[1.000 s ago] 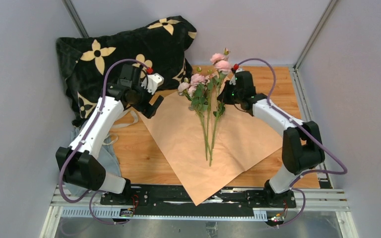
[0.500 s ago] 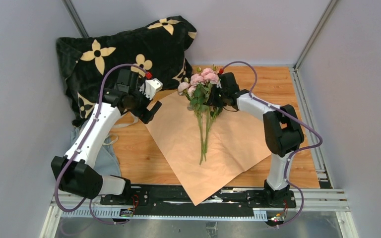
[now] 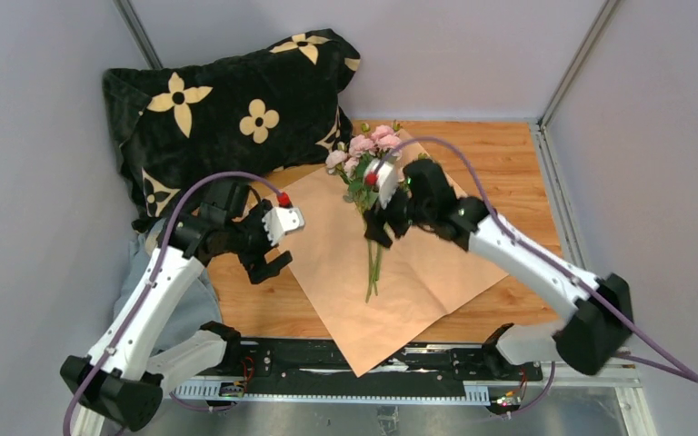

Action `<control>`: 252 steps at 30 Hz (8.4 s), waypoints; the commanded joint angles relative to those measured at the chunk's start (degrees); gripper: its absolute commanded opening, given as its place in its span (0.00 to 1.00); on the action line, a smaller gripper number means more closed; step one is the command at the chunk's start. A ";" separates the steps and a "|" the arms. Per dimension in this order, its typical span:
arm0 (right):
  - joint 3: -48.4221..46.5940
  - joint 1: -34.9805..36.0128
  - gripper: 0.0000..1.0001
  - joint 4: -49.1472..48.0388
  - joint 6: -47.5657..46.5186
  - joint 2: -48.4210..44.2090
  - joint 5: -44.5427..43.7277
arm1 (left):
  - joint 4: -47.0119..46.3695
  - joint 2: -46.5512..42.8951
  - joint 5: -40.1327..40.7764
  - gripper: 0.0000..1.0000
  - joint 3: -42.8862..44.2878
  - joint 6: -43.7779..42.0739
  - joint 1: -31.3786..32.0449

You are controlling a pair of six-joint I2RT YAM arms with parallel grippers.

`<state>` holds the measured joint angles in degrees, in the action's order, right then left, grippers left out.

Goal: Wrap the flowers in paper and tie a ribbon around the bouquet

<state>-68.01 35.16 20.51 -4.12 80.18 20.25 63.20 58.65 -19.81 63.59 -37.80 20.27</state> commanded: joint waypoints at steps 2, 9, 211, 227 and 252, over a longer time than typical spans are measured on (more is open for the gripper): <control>18.53 21.68 0.76 2.26 -43.75 -15.60 -4.61 | 4.04 -10.06 -9.90 1.00 -5.49 -12.73 0.64; 29.28 41.66 0.76 18.83 -53.66 -21.51 -14.00 | 4.03 -12.78 -20.20 0.99 -14.78 -20.11 0.91; 31.53 -4.83 0.00 -17.31 22.08 -0.57 12.92 | -20.91 20.72 -1.20 0.17 -4.06 21.89 30.79; 28.27 -4.85 0.12 -10.82 19.15 -0.02 10.31 | -35.15 36.25 -5.00 0.13 -12.53 31.22 24.73; 42.93 2.64 0.00 -4.59 47.70 -12.53 -1.80 | -34.06 36.19 -3.85 0.11 -15.03 33.16 22.11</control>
<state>-28.80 42.92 13.21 39.33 71.59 20.49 26.96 94.24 -24.86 50.35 -4.40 42.96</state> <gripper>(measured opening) 0.005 0.110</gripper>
